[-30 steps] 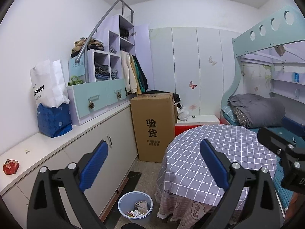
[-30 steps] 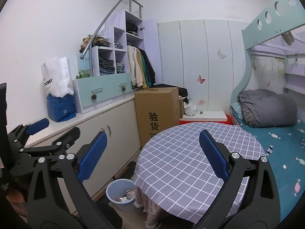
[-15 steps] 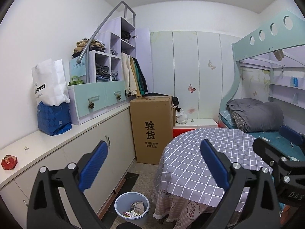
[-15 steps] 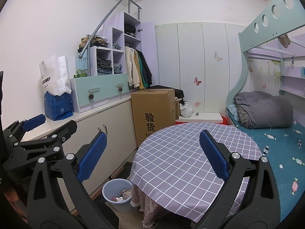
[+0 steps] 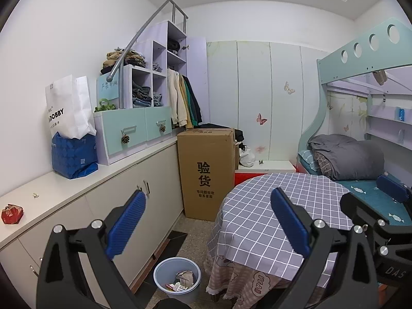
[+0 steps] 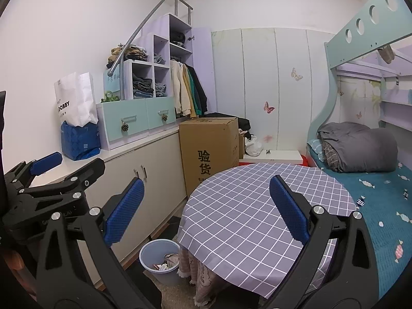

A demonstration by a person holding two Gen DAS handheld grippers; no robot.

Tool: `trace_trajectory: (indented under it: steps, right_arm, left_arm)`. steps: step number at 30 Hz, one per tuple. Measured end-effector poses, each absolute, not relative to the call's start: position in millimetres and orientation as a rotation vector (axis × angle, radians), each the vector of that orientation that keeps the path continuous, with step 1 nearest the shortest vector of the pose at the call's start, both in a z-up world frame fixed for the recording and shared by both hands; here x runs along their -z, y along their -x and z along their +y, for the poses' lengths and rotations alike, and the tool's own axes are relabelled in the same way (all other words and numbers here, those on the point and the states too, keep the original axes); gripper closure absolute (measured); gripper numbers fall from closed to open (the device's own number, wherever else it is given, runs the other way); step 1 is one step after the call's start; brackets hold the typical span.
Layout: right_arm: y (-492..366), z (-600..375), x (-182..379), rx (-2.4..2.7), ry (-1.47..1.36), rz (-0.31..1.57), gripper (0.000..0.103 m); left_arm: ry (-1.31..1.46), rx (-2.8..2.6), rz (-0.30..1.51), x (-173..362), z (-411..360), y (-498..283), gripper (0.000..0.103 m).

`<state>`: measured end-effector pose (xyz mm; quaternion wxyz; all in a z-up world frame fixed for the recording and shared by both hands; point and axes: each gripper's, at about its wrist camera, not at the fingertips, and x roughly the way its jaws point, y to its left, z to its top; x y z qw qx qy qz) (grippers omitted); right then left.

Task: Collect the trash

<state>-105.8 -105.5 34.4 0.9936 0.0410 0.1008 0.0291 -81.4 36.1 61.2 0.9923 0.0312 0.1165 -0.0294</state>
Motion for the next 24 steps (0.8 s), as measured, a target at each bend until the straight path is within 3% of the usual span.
trace_trajectory:
  steps: [24]
  right_arm:
    - [105.7, -106.8, -32.1, -0.069, -0.085, 0.212, 0.007]
  left_arm:
    - [-0.070, 0.057, 0.237, -58.1, 38.1, 80.3, 0.007]
